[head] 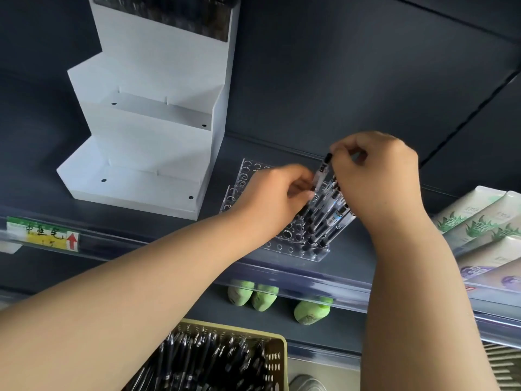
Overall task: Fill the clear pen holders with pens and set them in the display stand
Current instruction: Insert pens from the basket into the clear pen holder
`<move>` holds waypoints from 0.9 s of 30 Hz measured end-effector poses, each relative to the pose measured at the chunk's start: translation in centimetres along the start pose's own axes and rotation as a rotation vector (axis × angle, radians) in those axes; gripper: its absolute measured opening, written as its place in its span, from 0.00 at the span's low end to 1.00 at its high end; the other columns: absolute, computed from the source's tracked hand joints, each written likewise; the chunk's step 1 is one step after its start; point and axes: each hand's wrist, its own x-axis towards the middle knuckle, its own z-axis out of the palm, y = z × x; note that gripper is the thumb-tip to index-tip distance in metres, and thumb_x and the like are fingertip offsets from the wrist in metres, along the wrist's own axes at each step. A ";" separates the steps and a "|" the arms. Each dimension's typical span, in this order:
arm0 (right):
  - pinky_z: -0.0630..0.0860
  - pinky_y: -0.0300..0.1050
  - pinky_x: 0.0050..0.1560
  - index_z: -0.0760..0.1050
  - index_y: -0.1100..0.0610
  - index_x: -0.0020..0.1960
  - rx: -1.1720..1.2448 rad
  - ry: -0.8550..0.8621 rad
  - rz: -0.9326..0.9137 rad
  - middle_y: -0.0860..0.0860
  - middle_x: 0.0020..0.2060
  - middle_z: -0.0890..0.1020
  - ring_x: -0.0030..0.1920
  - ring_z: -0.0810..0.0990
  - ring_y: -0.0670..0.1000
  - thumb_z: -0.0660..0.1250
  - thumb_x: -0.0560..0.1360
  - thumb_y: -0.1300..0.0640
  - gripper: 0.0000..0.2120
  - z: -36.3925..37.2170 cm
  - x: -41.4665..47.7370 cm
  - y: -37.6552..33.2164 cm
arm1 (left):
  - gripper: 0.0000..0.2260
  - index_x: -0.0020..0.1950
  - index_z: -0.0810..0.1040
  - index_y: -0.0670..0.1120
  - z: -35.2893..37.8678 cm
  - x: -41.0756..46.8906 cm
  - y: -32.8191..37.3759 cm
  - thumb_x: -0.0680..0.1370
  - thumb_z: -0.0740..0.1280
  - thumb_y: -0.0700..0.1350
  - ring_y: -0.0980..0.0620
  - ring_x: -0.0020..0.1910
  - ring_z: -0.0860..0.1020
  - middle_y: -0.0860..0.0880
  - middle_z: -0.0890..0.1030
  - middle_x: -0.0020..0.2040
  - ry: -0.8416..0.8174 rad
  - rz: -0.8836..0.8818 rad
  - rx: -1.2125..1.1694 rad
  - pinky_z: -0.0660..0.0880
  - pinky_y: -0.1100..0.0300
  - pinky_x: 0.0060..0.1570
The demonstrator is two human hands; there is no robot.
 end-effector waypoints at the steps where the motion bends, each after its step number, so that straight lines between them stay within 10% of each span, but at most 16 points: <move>1: 0.61 0.35 0.39 0.81 0.56 0.41 0.008 -0.003 0.001 0.48 0.36 0.77 0.41 0.73 0.50 0.64 0.72 0.60 0.07 0.0 -0.1 0.1 | 0.05 0.48 0.81 0.47 0.3 0.0 -0.1 0.73 0.71 0.40 0.61 0.38 0.77 0.57 0.79 0.38 0.000 -0.009 0.010 0.69 0.79 0.40; 12: 0.60 0.34 0.36 0.74 0.50 0.35 0.031 -0.012 0.056 0.44 0.30 0.73 0.38 0.72 0.49 0.65 0.73 0.58 0.09 -0.5 -0.7 1.1 | 0.07 0.53 0.79 0.49 2.1 -0.1 -2.1 0.75 0.68 0.43 0.58 0.44 0.78 0.58 0.79 0.42 -0.104 -0.092 0.121 0.73 0.67 0.47; 27: 0.66 0.41 0.45 0.80 0.56 0.44 -0.012 -0.069 0.003 0.51 0.39 0.80 0.46 0.75 0.55 0.63 0.74 0.57 0.07 -0.4 -2.3 0.0 | 0.11 0.56 0.77 0.49 1.0 -0.7 -2.6 0.75 0.68 0.42 0.58 0.42 0.77 0.55 0.79 0.45 -0.109 -0.086 0.197 0.67 0.77 0.38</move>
